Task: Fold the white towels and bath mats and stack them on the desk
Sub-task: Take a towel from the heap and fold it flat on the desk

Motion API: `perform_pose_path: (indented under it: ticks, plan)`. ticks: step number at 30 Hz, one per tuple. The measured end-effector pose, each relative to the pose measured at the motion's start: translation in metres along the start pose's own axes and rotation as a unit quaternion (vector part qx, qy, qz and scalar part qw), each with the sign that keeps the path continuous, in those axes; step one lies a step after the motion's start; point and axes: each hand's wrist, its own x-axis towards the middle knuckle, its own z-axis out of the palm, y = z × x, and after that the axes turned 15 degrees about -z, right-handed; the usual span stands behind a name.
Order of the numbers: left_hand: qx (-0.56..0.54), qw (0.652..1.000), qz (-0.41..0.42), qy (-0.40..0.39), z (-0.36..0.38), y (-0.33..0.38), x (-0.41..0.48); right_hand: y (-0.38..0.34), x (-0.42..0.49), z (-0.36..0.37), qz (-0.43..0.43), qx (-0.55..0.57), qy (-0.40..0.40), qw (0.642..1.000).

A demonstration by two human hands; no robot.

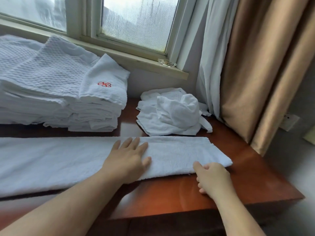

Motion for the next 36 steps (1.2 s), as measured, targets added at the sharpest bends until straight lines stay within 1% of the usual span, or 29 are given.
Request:
perform_pose_path:
  ticks: [1, 2, 4, 5, 7, 9, 10, 11, 12, 13, 15, 17, 19, 20, 21, 22, 25, 26, 28, 29, 30, 31, 32, 33, 34, 36]
  plan:
    - [0.001, 1.000, 0.002, 0.002, 0.000, -0.002, -0.004, -0.001, -0.004, -0.002, 0.045, 0.087, -0.008, 0.995]
    - [0.001, 1.000, 0.003, 0.002, 0.000, -0.004, -0.008, -0.002, -0.004, -0.005, 0.090, 0.176, -0.009, 0.980]
    - [-0.004, 1.000, 0.002, 0.005, -0.002, -0.008, -0.015, -0.011, 0.004, -0.015, 0.124, 0.318, -0.009, 0.940]
    - [-0.008, 1.000, 0.001, 0.007, -0.003, -0.011, -0.017, -0.014, 0.018, -0.019, 0.118, 0.371, 0.004, 0.921]
    - [-0.010, 1.000, 0.000, 0.011, -0.006, -0.016, -0.021, -0.034, 0.057, -0.039, 0.131, 0.495, 0.088, 0.854]
    - [-0.006, 1.000, 0.003, 0.007, -0.007, -0.018, -0.023, -0.031, 0.075, -0.037, 0.130, 0.512, 0.083, 0.845]
    - [-0.005, 1.000, 0.003, 0.009, -0.006, -0.018, -0.024, -0.026, 0.076, -0.029, 0.136, 0.557, 0.133, 0.808]
    - [-0.005, 1.000, 0.000, 0.011, -0.005, -0.018, -0.023, -0.020, 0.071, -0.018, 0.129, 0.582, 0.171, 0.785]
    - [-0.003, 1.000, -0.001, 0.013, -0.005, -0.018, -0.023, -0.010, 0.064, -0.004, 0.175, 0.538, 0.212, 0.797]
    - [0.001, 1.000, 0.000, 0.015, -0.004, -0.019, -0.022, -0.004, 0.056, 0.008, 0.199, 0.526, 0.222, 0.796]
    - [0.011, 1.000, 0.005, 0.018, -0.001, -0.019, -0.023, 0.004, 0.060, 0.018, 0.216, 0.476, 0.213, 0.825]
    - [0.013, 1.000, 0.003, 0.021, 0.000, -0.019, -0.025, 0.002, 0.071, 0.014, 0.236, 0.438, 0.216, 0.840]
    - [0.010, 1.000, -0.003, 0.026, 0.001, -0.018, -0.022, 0.006, 0.087, 0.012, 0.245, 0.407, 0.196, 0.858]
    - [0.008, 1.000, -0.005, 0.028, 0.002, -0.016, -0.019, 0.011, 0.091, 0.013, 0.247, 0.394, 0.174, 0.868]
    - [0.007, 1.000, -0.007, 0.029, 0.003, -0.014, -0.015, 0.014, 0.095, 0.012, 0.238, 0.393, 0.158, 0.874]
    - [0.005, 1.000, -0.009, 0.028, 0.004, -0.011, -0.012, 0.018, 0.099, 0.011, 0.221, 0.402, 0.162, 0.874]
    - [-0.001, 1.000, -0.013, 0.026, 0.006, 0.004, -0.003, 0.024, 0.098, 0.007, 0.240, 0.391, 0.223, 0.860]
    - [-0.006, 0.999, -0.009, 0.034, 0.007, 0.010, -0.001, 0.025, 0.095, 0.005, 0.231, 0.383, 0.241, 0.861]
    - [-0.050, 0.997, 0.006, 0.059, 0.006, 0.018, -0.001, 0.022, 0.092, 0.004, 0.176, 0.392, 0.248, 0.868]
    - [-0.107, 0.992, 0.008, 0.064, 0.004, 0.020, -0.001, 0.017, 0.089, 0.003, 0.144, 0.395, 0.243, 0.874]
    - [-0.190, 0.980, 0.000, 0.058, 0.000, 0.019, -0.001, 0.011, 0.086, 0.002, 0.102, 0.375, 0.242, 0.889]
    - [-0.292, 0.956, -0.015, 0.040, -0.007, 0.017, -0.001, 0.000, 0.082, 0.000, 0.049, 0.330, 0.242, 0.911]
    - [-0.401, 0.916, -0.036, 0.006, -0.016, 0.013, 0.000, -0.012, 0.077, -0.002, -0.015, 0.269, 0.238, 0.933]
    - [-0.501, 0.862, -0.067, -0.035, -0.027, 0.008, 0.001, -0.027, 0.070, -0.002, -0.093, 0.209, 0.226, 0.947]
    - [-0.577, 0.806, -0.108, -0.076, -0.039, -0.001, 0.002, -0.045, 0.062, 0.000, -0.175, 0.162, 0.202, 0.950]
    - [-0.673, 0.697, -0.178, -0.173, -0.065, -0.027, 0.002, -0.085, 0.040, 0.011, -0.319, 0.102, 0.111, 0.936]
